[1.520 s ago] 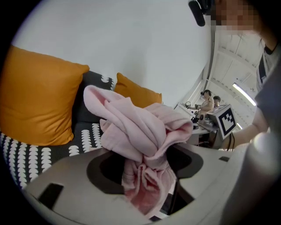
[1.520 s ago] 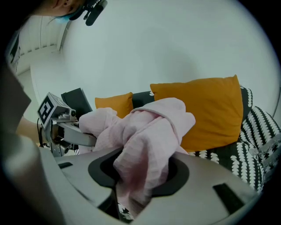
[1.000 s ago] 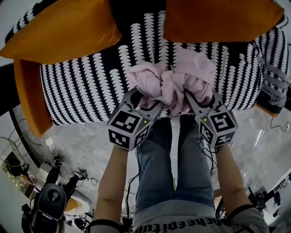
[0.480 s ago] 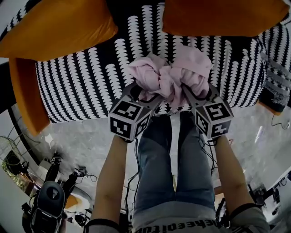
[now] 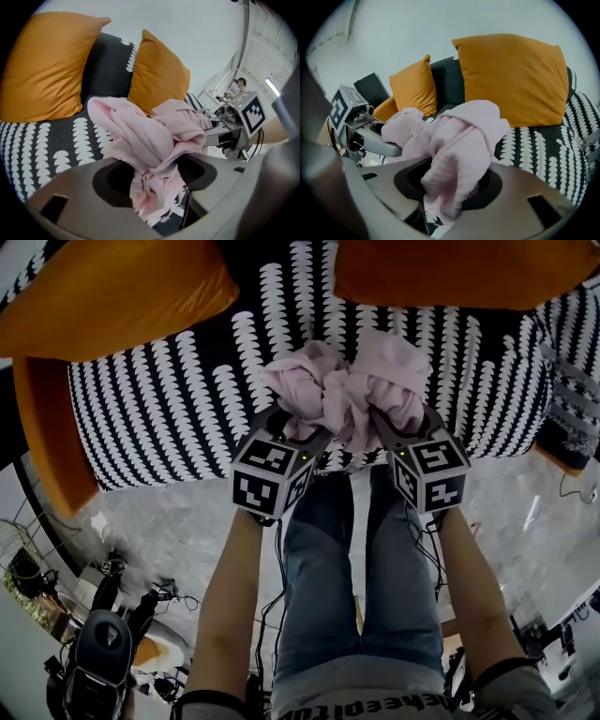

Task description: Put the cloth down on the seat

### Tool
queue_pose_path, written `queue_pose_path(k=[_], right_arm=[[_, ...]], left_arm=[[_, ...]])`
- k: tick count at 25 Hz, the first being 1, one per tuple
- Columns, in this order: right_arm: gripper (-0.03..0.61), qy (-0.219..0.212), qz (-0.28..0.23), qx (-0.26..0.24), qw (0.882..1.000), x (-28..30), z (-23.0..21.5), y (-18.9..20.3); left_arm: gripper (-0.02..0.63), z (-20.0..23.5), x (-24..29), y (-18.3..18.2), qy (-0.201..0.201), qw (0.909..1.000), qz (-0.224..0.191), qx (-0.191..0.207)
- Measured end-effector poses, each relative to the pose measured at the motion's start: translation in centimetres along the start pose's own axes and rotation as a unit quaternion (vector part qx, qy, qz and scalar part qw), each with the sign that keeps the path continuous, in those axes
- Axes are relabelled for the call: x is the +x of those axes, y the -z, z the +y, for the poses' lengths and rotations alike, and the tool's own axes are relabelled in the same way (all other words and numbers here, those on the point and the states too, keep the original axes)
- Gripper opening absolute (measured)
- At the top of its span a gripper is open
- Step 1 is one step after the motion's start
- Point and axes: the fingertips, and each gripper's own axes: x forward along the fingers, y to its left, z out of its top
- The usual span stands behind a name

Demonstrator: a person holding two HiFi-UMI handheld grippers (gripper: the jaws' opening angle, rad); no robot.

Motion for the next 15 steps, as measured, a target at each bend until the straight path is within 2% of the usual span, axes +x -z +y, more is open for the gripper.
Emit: queue_pose_path(k=[7, 12, 13, 15], right_arm=[[0.190, 0.008, -0.001, -0.003, 1.000, 0.3, -0.8, -0.1], [0.196, 0.014, 0.004, -0.003, 1.000, -0.3, -1.1, 0.5], [0.196, 0.015, 0.004, -0.003, 1.000, -0.3, -1.0, 0.3], [0.198, 0.017, -0.002, -0.004, 1.000, -0.4, -0.7, -0.3]], left_arm=[[0.308, 1.0, 0.1, 0.0, -0.029, 0.9996, 0.001, 0.000], [0.268, 1.4, -0.7, 0.1, -0.043, 0.9990, -0.009, -0.009], [0.238, 1.5, -0.9, -0.2, -0.043, 0.9989, -0.015, -0.009], [0.238, 1.5, -1.3, -0.7, -0.041, 0.9990, -0.021, -0.004]])
